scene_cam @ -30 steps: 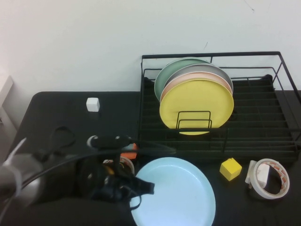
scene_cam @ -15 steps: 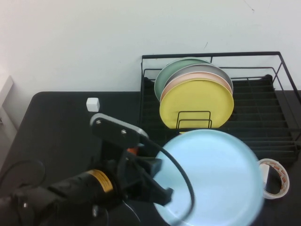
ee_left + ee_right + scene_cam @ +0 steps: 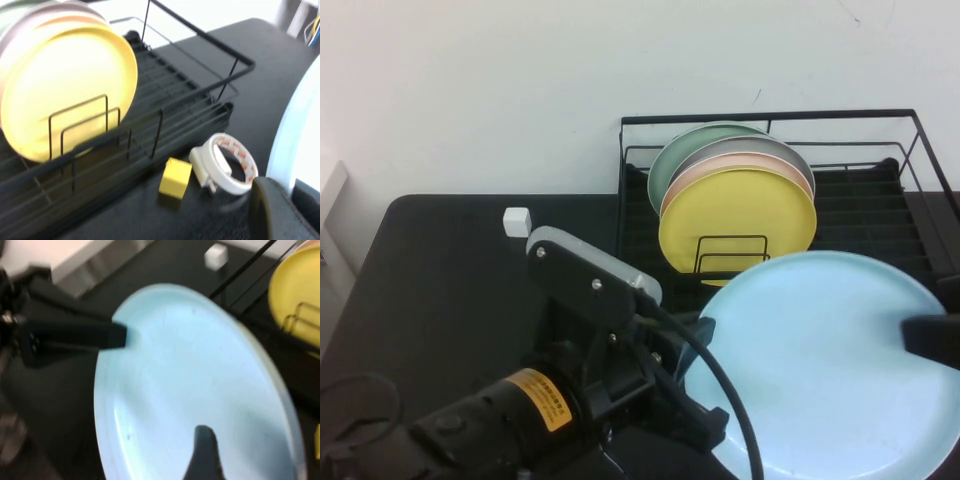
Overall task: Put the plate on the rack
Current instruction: Hand over the plate, then place the plate on the rack
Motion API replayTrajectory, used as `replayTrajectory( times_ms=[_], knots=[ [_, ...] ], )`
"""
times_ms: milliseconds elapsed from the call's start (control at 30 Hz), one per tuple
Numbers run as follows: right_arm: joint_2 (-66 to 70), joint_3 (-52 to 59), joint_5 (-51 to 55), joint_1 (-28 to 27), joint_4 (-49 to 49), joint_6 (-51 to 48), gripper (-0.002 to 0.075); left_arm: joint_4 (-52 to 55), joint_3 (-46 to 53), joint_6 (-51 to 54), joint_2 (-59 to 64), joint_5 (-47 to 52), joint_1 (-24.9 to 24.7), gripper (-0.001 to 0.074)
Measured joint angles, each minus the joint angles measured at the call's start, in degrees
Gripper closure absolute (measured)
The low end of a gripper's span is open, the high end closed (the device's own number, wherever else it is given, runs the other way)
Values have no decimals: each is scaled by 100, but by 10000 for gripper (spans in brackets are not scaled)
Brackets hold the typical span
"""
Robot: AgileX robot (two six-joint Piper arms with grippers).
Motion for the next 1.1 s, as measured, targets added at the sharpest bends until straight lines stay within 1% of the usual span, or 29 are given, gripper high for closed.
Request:
replayTrajectory(
  times_ms=[100,167,267,400,433,467,533,633,700,767,833,900,933,967,1033,1100],
  knots=[
    [663,-224,406,0,4,-346,230,0,0,13,-139,-59,0,734],
    [986,-265,636,0,72,-617,247,0,0,22,-220,-114,0,734],
    [1380,-268,945,0,222,-1014,343,0,0,38,-271,-254,0,734],
    [1625,-268,1077,0,603,-1580,586,-13,5,68,-271,-271,0,723],
    [1635,-268,1087,0,687,-1741,580,-13,5,101,-271,-271,0,713],
    [1651,-268,1059,0,780,-1910,581,-27,5,183,-271,-260,0,692],
    [1663,-302,1042,0,884,-2164,581,-54,5,370,-271,-224,0,624],
    [1663,-424,894,0,963,-2372,581,-277,5,650,-271,-173,0,455],
    [1667,-562,748,0,967,-2424,582,-649,5,865,-333,-161,0,356],
    [1677,-741,581,0,928,-2479,582,-1250,5,1223,-453,-126,0,305],
    [1692,-1022,409,0,874,-2590,582,-1990,5,1790,-649,-60,0,281],
    [1795,-1397,279,0,809,-2777,582,-3069,5,2645,-898,-38,25,279],
    [1857,-1567,266,0,781,-2860,582,-3566,5,3045,-1008,-38,50,288],
    [1954,-1796,258,0,768,-2951,582,-4227,5,3590,-1149,-67,79,313],
    [2203,-2238,258,0,718,-3051,582,-5661,5,4813,-1396,-251,98,405],
    [2509,-2752,303,0,671,-3109,582,-7032,5,6040,-1680,-651,112,548]
  ],
)
